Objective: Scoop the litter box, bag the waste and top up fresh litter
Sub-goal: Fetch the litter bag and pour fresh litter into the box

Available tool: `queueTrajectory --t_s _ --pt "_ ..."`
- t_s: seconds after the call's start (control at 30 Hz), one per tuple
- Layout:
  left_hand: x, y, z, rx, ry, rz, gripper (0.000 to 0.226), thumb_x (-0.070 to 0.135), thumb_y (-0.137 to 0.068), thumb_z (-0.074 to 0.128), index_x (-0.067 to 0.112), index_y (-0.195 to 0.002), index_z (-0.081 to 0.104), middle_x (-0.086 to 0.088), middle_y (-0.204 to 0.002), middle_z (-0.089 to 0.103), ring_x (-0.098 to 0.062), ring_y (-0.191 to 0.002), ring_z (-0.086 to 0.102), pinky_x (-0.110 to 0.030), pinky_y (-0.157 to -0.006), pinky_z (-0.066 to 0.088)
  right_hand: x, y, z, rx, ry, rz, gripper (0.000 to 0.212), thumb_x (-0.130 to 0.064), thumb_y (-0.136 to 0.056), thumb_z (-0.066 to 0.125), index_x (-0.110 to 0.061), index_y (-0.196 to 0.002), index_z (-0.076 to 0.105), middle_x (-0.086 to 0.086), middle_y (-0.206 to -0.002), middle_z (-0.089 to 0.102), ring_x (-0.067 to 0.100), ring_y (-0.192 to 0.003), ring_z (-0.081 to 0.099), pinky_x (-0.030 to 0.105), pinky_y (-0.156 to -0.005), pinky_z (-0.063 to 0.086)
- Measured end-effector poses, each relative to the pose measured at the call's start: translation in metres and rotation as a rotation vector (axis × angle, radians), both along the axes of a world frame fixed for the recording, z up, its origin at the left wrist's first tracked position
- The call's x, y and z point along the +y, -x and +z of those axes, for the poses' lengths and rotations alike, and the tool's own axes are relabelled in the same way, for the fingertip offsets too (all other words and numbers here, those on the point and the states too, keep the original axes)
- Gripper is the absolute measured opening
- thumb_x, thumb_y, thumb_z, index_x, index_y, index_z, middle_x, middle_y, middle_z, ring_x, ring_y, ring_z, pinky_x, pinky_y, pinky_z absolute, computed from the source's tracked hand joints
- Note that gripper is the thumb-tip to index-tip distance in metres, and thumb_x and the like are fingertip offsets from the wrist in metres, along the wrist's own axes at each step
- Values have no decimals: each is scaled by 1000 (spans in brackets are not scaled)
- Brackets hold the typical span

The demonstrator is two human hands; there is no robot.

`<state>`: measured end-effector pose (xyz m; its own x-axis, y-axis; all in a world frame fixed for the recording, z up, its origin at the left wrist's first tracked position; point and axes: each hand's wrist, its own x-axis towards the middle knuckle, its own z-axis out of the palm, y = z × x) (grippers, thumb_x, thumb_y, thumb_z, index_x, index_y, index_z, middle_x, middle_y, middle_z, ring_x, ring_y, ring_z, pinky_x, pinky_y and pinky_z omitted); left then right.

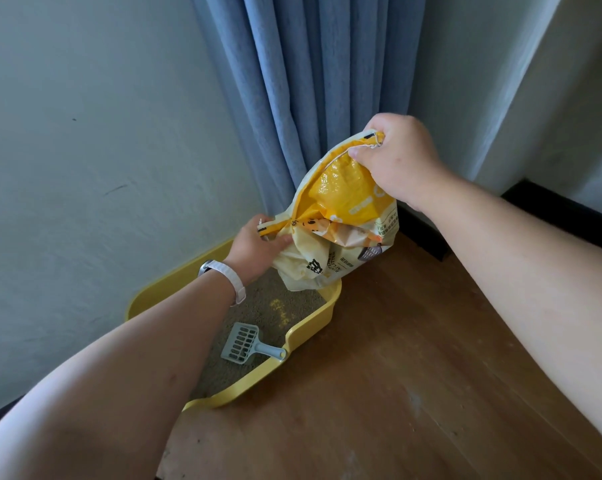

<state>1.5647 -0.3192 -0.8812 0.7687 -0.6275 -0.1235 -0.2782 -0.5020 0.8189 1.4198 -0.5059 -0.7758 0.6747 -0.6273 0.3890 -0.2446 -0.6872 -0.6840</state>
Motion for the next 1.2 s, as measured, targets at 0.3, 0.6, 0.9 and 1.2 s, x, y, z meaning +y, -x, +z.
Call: queueTrajectory --t_s 0.3,0.6,0.9,1.2 --pt "5 1 -1 67 53 11 22 37 -85 73 29 -92 54 4 -86 64 -11 -77 62 -22 -60 46 4 -4 4 -8 20 0 18 -28 -87 67 -11 -89 64 0 -79 58 17 -75 55 22 -55 38" --pt "10 -2 -7 132 99 61 31 38 -84 75 25 -105 56 4 -90 66 -13 -81 65 -25 -62 49 10 -13 8 -20 55 19 17 -29 -88 66 -13 -89 62 2 -82 61 18 -78 58 23 -57 41" --pt "22 -9 -15 151 108 107 22 34 -85 75 27 -93 55 -1 -89 67 -19 -82 66 -37 -71 57 19 -22 16 -5 103 73 25 -30 -86 66 -6 -90 64 3 -77 57 18 -74 53 29 -59 42" --pt "34 -18 -20 199 121 147 21 30 -86 74 25 -92 55 -4 -91 68 -20 -82 66 -33 -66 55 28 -34 9 7 58 102 18 -27 -84 68 -13 -79 58 -7 -66 49 16 -69 50 23 -52 34"
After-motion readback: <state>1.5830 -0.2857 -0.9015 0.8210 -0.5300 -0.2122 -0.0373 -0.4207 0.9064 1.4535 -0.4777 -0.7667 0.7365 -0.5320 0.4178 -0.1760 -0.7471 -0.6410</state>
